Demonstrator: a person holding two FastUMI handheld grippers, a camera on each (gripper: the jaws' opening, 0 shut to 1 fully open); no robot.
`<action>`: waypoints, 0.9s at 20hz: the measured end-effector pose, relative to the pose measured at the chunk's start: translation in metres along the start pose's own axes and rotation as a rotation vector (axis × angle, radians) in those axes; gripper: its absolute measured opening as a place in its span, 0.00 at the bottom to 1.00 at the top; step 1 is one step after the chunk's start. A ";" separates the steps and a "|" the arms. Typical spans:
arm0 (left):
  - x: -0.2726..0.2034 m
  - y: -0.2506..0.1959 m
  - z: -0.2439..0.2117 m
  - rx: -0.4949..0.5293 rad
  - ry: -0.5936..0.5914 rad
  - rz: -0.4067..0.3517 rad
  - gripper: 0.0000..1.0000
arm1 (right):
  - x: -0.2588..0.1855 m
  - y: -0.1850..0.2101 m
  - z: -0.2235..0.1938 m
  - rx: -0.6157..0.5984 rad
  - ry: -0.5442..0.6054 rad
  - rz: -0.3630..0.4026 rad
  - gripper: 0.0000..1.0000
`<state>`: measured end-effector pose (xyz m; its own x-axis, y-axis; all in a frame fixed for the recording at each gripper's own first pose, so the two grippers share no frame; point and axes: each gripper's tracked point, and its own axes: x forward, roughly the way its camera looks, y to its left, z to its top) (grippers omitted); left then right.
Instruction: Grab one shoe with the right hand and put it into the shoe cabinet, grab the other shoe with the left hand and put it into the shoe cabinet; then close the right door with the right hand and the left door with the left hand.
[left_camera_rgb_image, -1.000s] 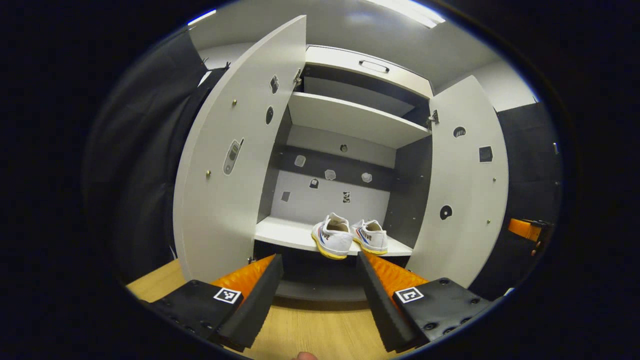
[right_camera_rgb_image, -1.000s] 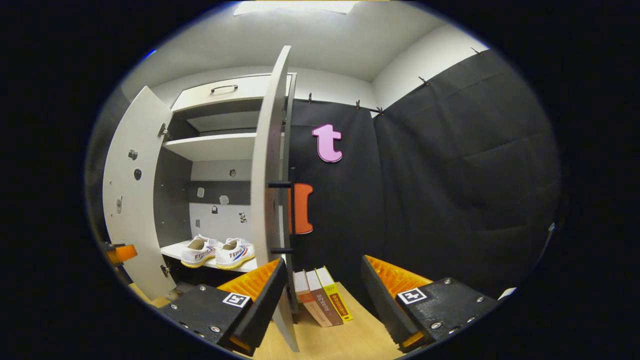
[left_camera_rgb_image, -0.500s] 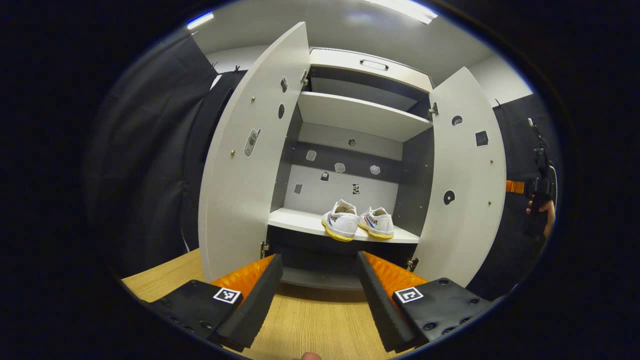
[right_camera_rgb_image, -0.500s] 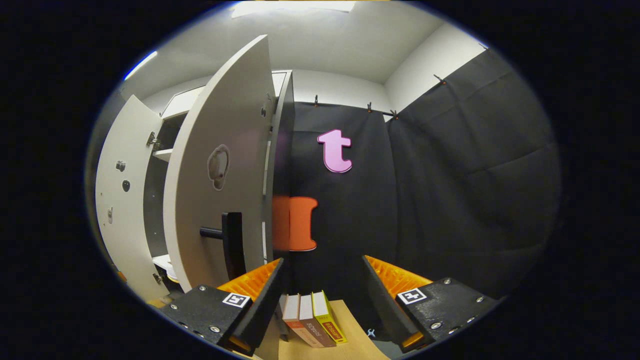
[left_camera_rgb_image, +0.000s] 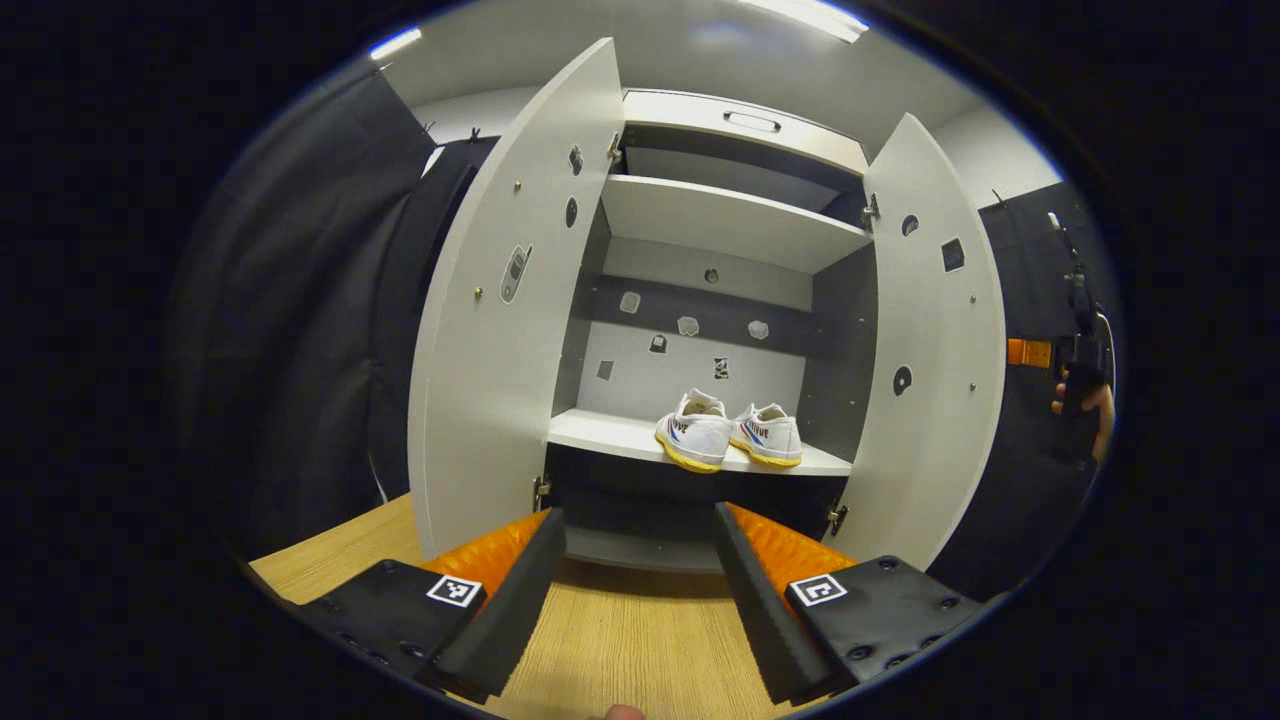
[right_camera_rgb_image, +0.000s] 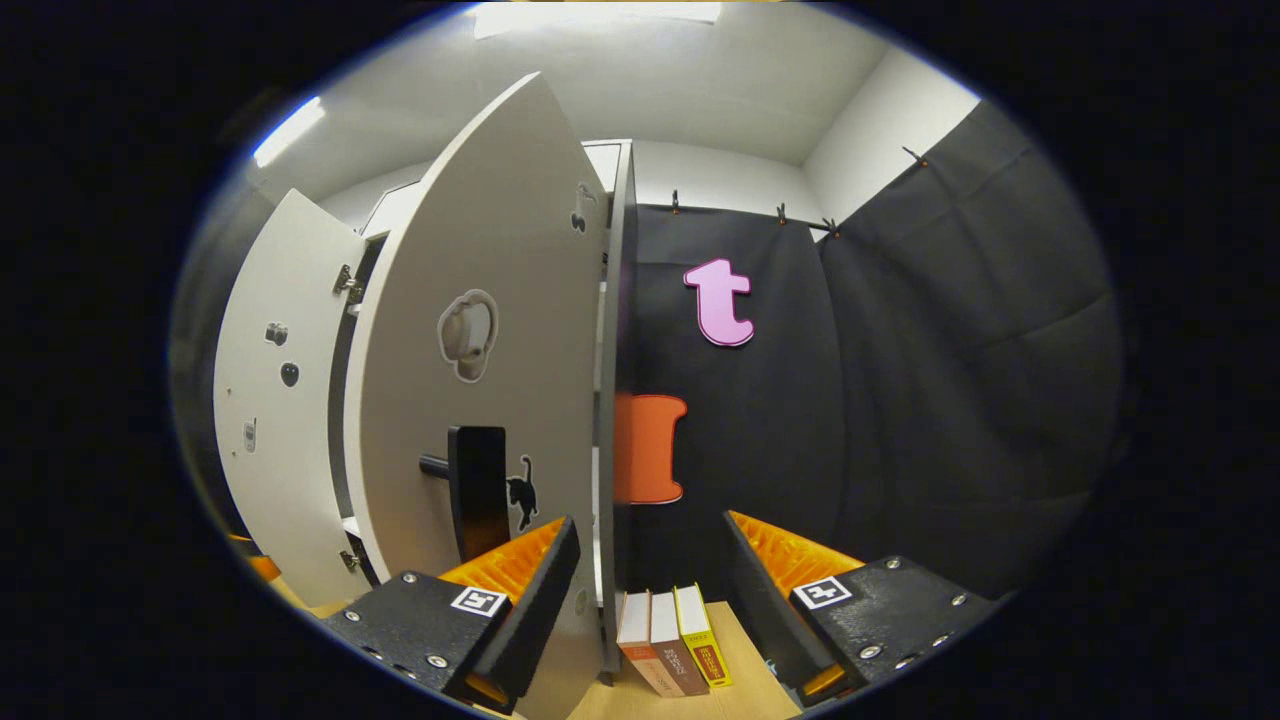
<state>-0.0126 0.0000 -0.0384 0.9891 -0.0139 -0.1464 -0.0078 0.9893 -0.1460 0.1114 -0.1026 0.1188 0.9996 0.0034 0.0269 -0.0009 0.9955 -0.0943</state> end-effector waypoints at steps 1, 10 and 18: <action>0.002 0.001 -0.001 0.006 0.004 -0.007 0.99 | 0.000 0.009 0.000 0.005 -0.001 0.004 0.89; 0.019 0.015 -0.015 0.008 0.039 -0.053 0.96 | 0.029 0.109 -0.009 0.040 0.010 0.107 0.95; 0.023 0.039 -0.018 -0.006 0.043 -0.020 0.96 | 0.078 0.176 -0.028 0.033 0.031 0.146 0.82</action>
<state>0.0069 0.0359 -0.0652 0.9818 -0.0404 -0.1855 0.0114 0.9879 -0.1547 0.1897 0.0703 0.0769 0.9891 0.1464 -0.0157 -0.1471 0.9871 -0.0626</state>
